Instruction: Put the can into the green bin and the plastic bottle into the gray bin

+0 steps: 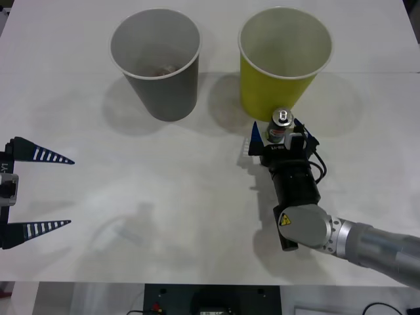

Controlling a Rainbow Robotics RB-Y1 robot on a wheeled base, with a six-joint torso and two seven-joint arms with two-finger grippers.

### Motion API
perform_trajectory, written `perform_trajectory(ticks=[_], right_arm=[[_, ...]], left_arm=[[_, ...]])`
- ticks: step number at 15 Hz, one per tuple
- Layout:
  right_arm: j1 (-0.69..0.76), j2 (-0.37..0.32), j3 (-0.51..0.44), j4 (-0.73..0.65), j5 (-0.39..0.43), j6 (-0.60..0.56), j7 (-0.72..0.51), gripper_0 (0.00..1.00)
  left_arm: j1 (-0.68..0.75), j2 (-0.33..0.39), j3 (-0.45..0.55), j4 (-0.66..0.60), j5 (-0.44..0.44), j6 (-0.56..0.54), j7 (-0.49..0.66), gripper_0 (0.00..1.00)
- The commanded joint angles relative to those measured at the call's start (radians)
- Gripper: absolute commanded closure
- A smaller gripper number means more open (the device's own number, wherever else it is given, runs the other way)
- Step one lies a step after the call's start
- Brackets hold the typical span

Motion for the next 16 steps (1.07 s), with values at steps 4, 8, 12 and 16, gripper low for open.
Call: perform_trajectory(ticks=[4, 8, 12, 16], right_arm=[[-0.011, -0.001, -0.011, 0.001, -0.001, -0.013, 0.01, 0.56], [-0.008, -0.007, -0.011, 0.0, -0.001, -0.021, 0.01, 1.0], [-0.008, -0.008, -0.011, 0.0, 0.001, -0.021, 0.012, 1.0], [-0.005, -0.025, -0.011, -0.008, 0.031, -0.038, 0.02, 1.0]], left_arm=[[0.0, 0.0, 0.0, 0.0, 0.0, 0.0, 0.0, 0.0], [0.0, 0.0, 0.0, 0.0, 0.0, 0.0, 0.0, 0.0], [0.0, 0.0, 0.0, 0.0, 0.0, 0.0, 0.0, 0.0], [0.0, 0.0, 0.0, 0.0, 0.0, 0.0, 0.0, 0.0]])
